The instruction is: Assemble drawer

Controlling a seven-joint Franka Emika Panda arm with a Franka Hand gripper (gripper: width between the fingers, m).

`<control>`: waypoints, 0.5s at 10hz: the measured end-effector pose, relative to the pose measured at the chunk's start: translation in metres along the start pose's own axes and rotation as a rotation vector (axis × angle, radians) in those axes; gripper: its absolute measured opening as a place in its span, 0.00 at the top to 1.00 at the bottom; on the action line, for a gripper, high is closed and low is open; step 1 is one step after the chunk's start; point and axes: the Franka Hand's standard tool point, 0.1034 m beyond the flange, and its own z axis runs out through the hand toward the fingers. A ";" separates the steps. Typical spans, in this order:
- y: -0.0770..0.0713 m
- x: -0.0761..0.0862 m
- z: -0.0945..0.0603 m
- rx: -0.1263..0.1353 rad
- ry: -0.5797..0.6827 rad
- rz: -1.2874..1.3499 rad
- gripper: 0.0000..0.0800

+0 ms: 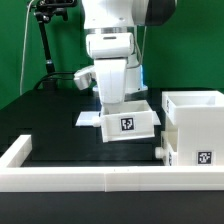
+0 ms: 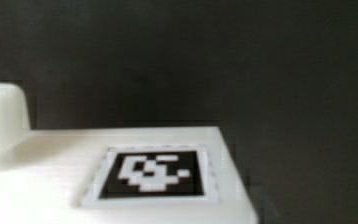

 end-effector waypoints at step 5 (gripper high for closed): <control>0.019 0.016 0.003 -0.014 0.008 0.017 0.95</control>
Offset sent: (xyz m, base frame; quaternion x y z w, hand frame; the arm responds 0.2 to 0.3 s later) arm 0.0204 0.0192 -0.0003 -0.0035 -0.0050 0.0059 1.0000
